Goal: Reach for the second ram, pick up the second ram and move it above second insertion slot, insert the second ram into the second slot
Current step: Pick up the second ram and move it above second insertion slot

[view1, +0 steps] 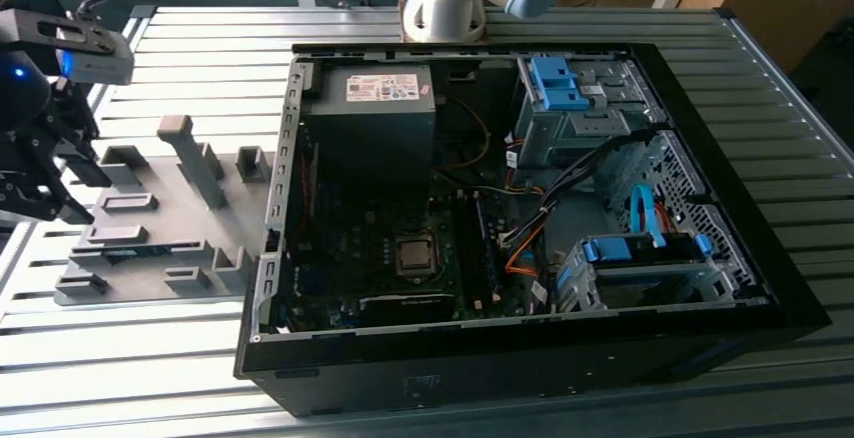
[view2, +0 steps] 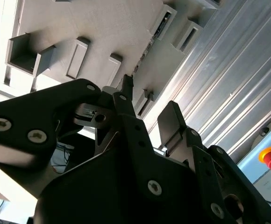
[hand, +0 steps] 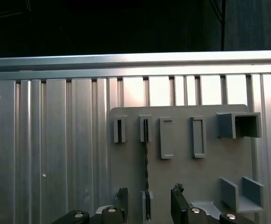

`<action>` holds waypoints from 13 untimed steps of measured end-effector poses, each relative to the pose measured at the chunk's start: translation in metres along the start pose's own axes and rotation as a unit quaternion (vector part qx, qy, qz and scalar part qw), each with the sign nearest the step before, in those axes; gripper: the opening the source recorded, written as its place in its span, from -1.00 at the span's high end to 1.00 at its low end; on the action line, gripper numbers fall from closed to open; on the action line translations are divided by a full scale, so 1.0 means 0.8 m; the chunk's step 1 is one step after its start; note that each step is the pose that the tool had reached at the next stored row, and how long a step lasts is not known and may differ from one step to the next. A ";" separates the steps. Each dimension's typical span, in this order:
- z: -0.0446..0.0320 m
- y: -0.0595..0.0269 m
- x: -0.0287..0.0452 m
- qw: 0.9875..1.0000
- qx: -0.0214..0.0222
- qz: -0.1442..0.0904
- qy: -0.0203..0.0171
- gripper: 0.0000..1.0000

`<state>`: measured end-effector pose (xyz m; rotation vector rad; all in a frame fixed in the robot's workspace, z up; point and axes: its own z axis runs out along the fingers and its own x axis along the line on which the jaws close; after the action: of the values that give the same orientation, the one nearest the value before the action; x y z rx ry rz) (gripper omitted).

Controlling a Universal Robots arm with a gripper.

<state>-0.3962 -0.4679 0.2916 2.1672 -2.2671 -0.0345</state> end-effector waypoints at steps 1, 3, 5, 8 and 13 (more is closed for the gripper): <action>0.0023 0.000 0.0000 1.000 0.000 0.000 0.000 0.02; 0.0067 0.000 0.0001 1.000 0.000 0.000 0.000 0.02; 0.0109 0.001 0.0001 1.000 0.000 0.000 0.000 0.02; 0.0151 0.001 0.0002 1.000 0.000 0.000 0.000 0.02; 0.0154 0.001 0.0002 1.000 0.000 0.000 0.000 0.02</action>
<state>-0.3969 -0.4679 0.2793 2.1673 -2.2672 -0.0343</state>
